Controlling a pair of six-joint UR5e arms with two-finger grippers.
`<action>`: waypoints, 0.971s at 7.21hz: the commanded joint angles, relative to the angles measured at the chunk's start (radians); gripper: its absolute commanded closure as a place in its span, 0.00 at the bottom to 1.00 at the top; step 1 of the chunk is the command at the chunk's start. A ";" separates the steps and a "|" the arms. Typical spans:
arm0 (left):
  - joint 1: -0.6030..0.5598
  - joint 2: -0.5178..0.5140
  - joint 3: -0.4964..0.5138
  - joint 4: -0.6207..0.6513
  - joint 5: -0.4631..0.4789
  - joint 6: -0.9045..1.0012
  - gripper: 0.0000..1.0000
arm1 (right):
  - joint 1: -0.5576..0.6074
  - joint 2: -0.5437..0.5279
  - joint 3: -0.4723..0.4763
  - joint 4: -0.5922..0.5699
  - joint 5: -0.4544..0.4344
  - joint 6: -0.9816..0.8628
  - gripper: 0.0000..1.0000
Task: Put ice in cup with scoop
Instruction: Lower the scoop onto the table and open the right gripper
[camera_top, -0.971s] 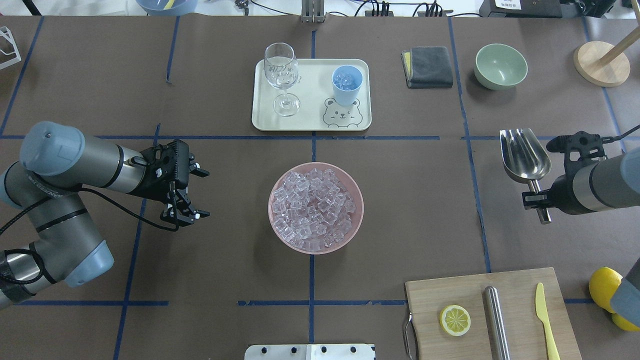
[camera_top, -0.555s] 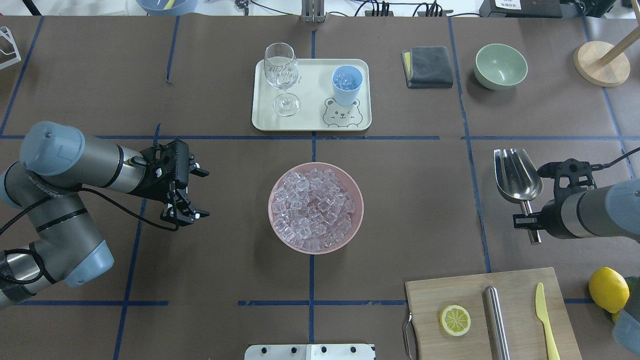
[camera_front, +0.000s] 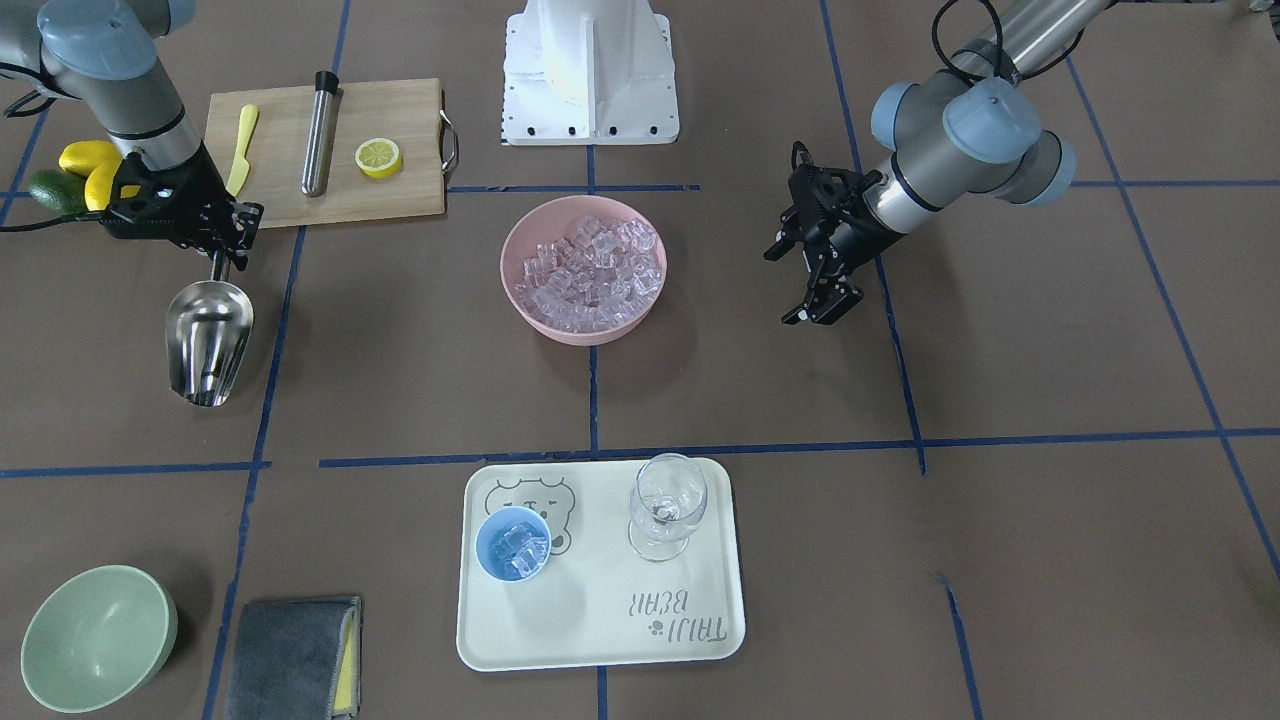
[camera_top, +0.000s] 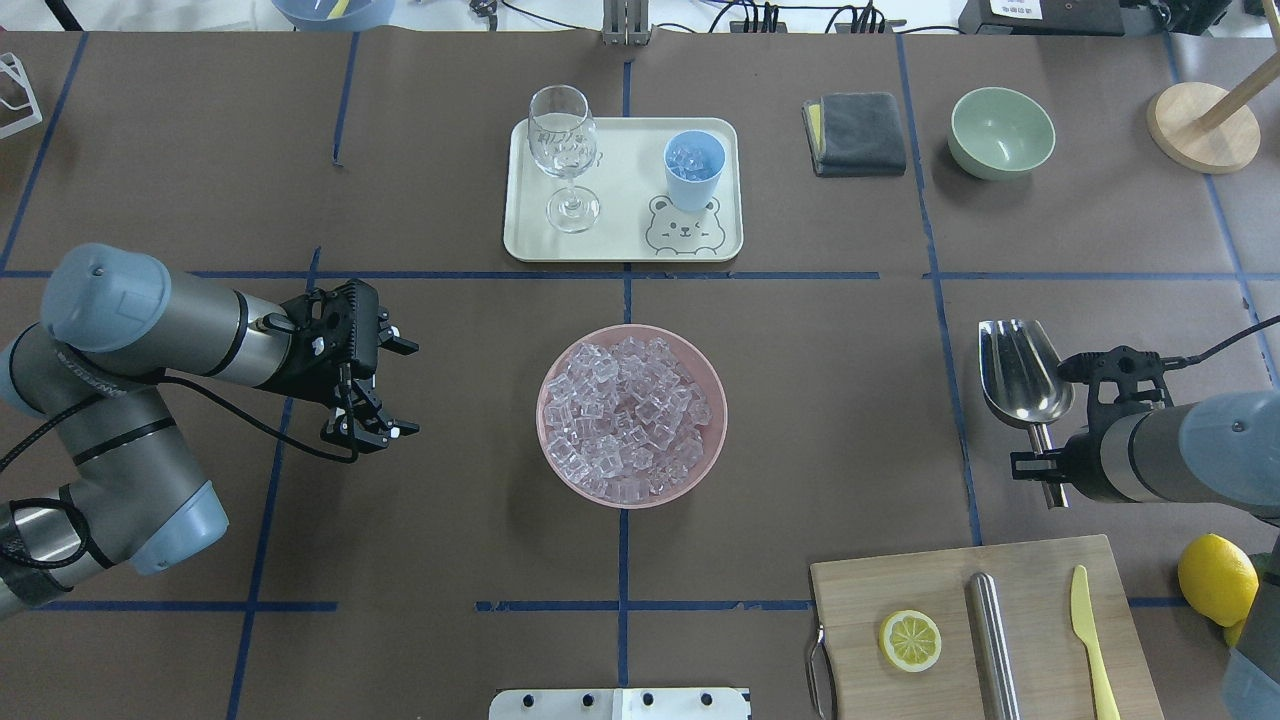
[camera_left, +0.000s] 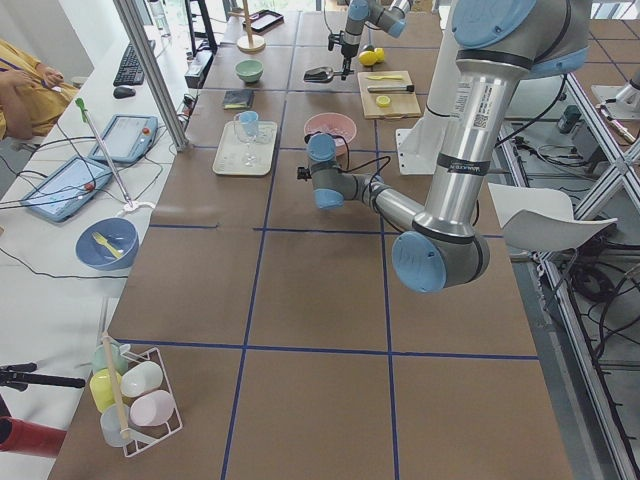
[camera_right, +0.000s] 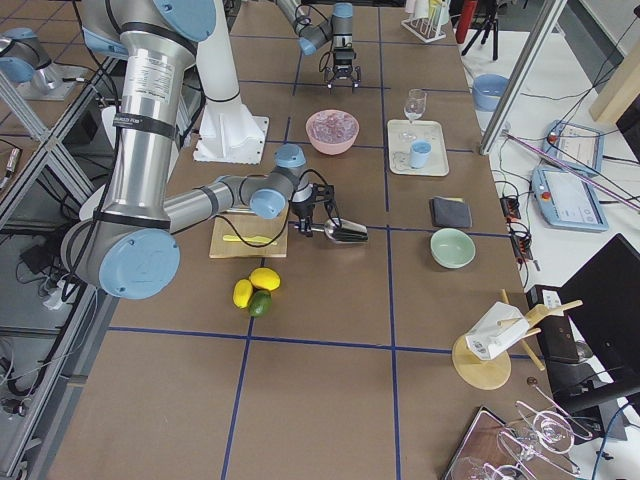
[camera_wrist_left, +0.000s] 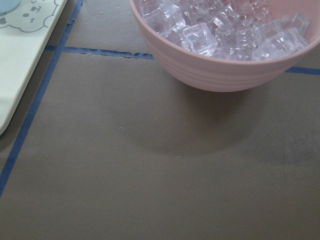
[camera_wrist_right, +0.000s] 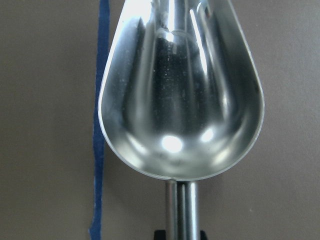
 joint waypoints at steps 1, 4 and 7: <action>0.000 0.000 0.000 0.000 0.000 0.000 0.00 | -0.015 0.000 -0.011 0.001 -0.005 0.001 1.00; 0.000 0.000 0.000 0.000 0.000 -0.002 0.00 | -0.015 0.000 -0.016 -0.002 -0.005 0.003 0.43; 0.000 0.000 -0.003 0.000 0.000 0.000 0.00 | -0.015 0.003 -0.017 -0.002 -0.005 0.015 0.00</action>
